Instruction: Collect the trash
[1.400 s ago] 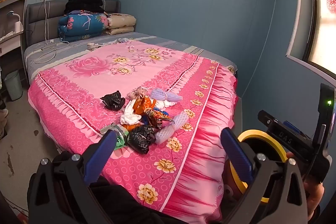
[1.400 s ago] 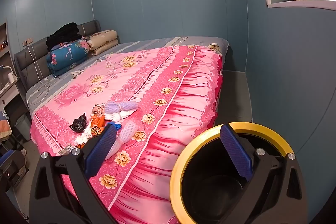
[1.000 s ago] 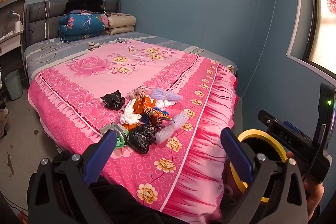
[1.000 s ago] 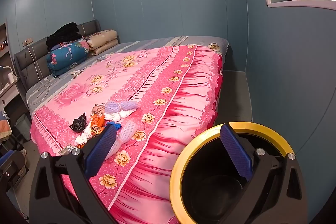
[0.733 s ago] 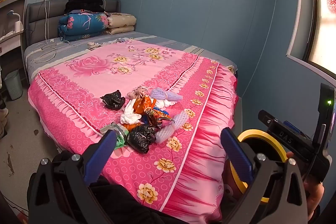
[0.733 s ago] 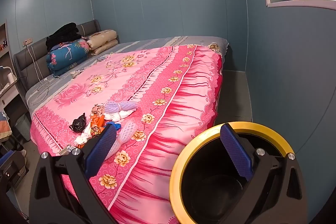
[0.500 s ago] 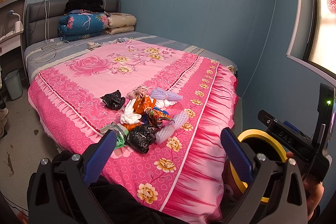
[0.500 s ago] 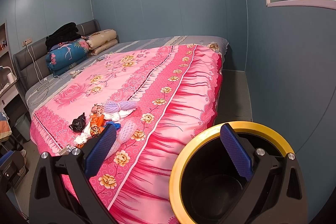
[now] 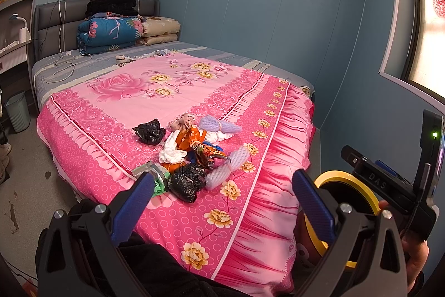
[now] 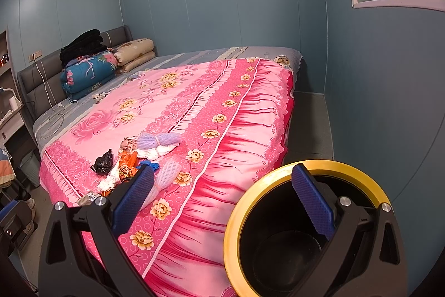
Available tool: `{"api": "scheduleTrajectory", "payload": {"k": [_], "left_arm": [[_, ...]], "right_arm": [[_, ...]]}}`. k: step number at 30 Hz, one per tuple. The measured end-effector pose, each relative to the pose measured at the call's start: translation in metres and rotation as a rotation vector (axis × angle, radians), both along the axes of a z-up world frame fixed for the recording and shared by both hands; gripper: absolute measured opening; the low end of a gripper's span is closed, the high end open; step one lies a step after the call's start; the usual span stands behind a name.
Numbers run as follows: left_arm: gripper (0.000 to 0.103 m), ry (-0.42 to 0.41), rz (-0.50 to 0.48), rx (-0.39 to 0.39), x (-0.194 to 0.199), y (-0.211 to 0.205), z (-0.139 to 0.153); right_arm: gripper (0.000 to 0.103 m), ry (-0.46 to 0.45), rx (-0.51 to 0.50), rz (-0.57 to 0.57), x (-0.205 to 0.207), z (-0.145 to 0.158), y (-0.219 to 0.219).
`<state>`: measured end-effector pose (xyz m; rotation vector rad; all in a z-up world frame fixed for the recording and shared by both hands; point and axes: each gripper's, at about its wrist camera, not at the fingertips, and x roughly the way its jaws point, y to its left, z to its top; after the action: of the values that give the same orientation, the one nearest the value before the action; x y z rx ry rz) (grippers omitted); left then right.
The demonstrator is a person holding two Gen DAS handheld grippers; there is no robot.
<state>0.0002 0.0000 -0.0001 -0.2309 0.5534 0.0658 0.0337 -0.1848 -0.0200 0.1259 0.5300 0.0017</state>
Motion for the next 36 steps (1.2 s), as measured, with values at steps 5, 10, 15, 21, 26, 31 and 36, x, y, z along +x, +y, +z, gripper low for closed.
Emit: {"api": "scheduleTrajectory", "payload": {"k": [5,10,15,21,26,31,36], "left_arm": [[0.096,0.000,0.000,0.000,0.0000,0.0000,0.0000],[0.096,0.000,0.000,0.000,0.0001,0.0000,0.0000],[0.096,0.001,0.000,0.000,0.0000,0.0000,0.0000],[0.096,0.001,0.000,0.002,0.0000,0.0000,-0.0001],[0.096,0.001,0.000,0.001,-0.0006,0.0001,-0.0002],[0.096,0.003,0.000,0.001,-0.0002,0.0001,-0.0003],[0.096,0.003,-0.001,0.001,-0.0015,0.0010,0.0024]], "right_arm": [[0.095,0.001,0.000,0.000,0.0004,-0.0003,0.0002],[0.095,0.001,0.000,-0.001,-0.0002,0.0010,-0.0013],[0.095,0.002,-0.001,-0.002,0.0016,-0.0015,-0.0001],[0.095,0.002,-0.001,-0.003,0.0016,-0.0014,-0.0004],[0.095,0.003,0.000,-0.003,0.0018,-0.0016,-0.0005],[0.095,0.003,0.000,-0.003,0.0020,-0.0016,-0.0007],[0.095,0.004,0.000,-0.003,0.0021,-0.0017,-0.0006]]}}
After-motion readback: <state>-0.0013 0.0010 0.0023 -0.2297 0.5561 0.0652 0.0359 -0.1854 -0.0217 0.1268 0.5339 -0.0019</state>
